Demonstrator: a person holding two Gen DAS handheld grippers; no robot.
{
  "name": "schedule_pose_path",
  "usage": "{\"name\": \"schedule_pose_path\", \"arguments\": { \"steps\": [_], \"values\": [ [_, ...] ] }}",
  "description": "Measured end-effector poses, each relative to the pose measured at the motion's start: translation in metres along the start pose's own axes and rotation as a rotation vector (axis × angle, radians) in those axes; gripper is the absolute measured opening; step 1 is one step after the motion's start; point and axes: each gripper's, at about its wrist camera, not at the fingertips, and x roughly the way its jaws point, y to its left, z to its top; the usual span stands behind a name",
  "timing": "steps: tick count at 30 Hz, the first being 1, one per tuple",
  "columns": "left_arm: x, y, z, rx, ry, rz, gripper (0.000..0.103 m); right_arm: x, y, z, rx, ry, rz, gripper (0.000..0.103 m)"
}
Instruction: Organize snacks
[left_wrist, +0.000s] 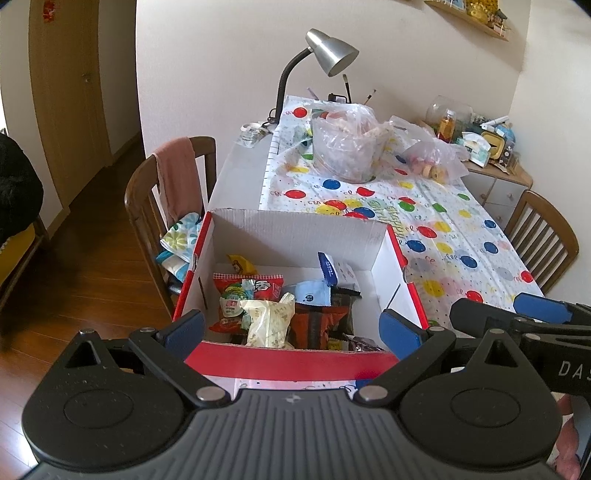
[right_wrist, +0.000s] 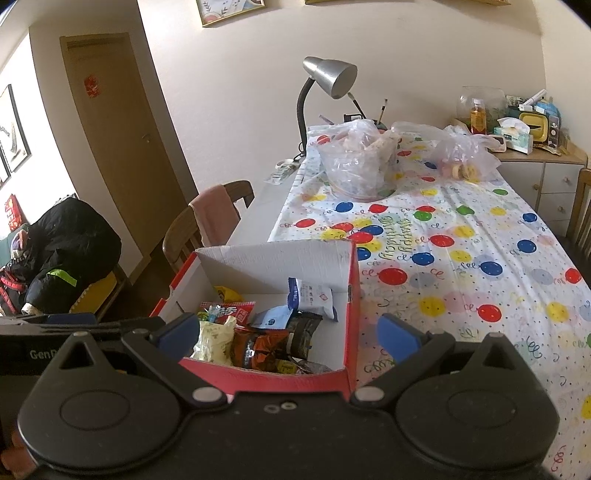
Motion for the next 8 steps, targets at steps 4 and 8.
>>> {"name": "schedule_pose_path", "arguments": {
  "steps": [4, 8],
  "values": [
    [-0.0002, 0.0000, 0.0000, 0.000, 0.001, -0.001, 0.101, -0.0004, -0.0005, -0.0002, 0.008, -0.001, -0.005, 0.103],
    [-0.0003, -0.0002, -0.0003, 0.001, 0.001, -0.004, 0.101, -0.0007, -0.0011, -0.0008, 0.018, -0.001, -0.012, 0.103]
  ]
}}
